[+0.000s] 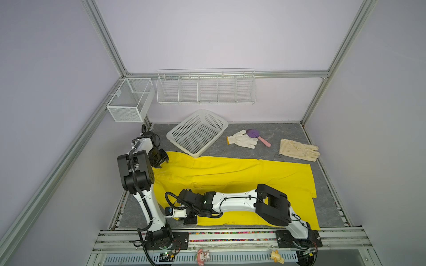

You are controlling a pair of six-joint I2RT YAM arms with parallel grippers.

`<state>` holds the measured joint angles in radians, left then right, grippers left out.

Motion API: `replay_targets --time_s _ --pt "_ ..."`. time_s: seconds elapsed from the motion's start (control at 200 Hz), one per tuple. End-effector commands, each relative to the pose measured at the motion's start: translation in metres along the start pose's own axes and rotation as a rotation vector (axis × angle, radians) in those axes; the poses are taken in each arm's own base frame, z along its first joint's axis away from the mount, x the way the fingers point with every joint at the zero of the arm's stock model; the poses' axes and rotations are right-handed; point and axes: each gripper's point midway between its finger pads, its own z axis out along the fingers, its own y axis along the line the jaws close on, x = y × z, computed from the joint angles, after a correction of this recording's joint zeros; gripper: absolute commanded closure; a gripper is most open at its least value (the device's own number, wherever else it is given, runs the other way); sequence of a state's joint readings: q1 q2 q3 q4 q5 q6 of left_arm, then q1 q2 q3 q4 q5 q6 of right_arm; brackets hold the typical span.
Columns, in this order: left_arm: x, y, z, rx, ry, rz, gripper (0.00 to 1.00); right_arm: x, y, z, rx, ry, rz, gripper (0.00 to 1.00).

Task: Fold and stack the trousers
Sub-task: Smooth out the trousers at the center of the table.

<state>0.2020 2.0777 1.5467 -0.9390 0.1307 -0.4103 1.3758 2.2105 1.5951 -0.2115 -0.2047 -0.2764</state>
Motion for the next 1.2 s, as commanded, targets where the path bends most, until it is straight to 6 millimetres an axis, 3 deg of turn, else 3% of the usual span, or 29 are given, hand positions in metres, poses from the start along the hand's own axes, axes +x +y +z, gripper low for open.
replay_targets --time_s 0.0,0.08,0.18,0.37,0.48,0.595,0.705,0.865,0.975,1.024,1.134,1.194 --pt "0.001 0.005 0.008 -0.025 0.010 0.016 0.50 0.008 0.054 0.025 -0.159 0.030 -0.068 0.82" --pt "-0.001 0.003 -0.005 -0.018 -0.012 0.026 0.48 0.011 0.048 0.026 -0.164 0.036 -0.028 0.70" --pt "-0.006 -0.001 -0.029 -0.010 -0.052 0.043 0.44 0.001 0.034 0.012 -0.175 -0.025 0.068 0.58" --pt "-0.008 0.000 -0.072 -0.026 -0.123 0.052 0.37 -0.019 0.003 -0.031 -0.140 -0.138 0.163 0.53" --pt "0.002 0.003 -0.085 -0.020 -0.132 0.040 0.34 -0.033 -0.022 -0.038 -0.104 -0.203 0.237 0.51" --pt "0.017 0.010 -0.092 -0.031 -0.123 0.037 0.33 -0.039 -0.048 -0.028 -0.065 -0.256 0.316 0.49" --pt "0.029 0.024 -0.094 -0.080 -0.117 0.035 0.32 -0.041 -0.059 -0.008 -0.056 -0.255 0.347 0.48" --pt "0.034 0.061 -0.110 -0.195 -0.194 -0.064 0.31 -0.044 -0.083 0.015 -0.036 -0.273 0.428 0.45" --pt "0.042 0.071 -0.095 -0.194 -0.143 -0.076 0.31 -0.041 -0.086 0.028 -0.048 -0.279 0.460 0.44" --pt "0.041 0.090 -0.092 -0.203 -0.136 -0.141 0.31 -0.038 -0.085 0.033 -0.066 -0.271 0.470 0.44" --pt "0.045 0.107 -0.087 -0.220 -0.152 -0.201 0.32 -0.034 -0.074 0.047 -0.108 -0.260 0.478 0.46" --pt "0.046 0.107 -0.083 -0.215 -0.138 -0.193 0.33 -0.037 -0.065 0.051 -0.140 -0.266 0.464 0.51"
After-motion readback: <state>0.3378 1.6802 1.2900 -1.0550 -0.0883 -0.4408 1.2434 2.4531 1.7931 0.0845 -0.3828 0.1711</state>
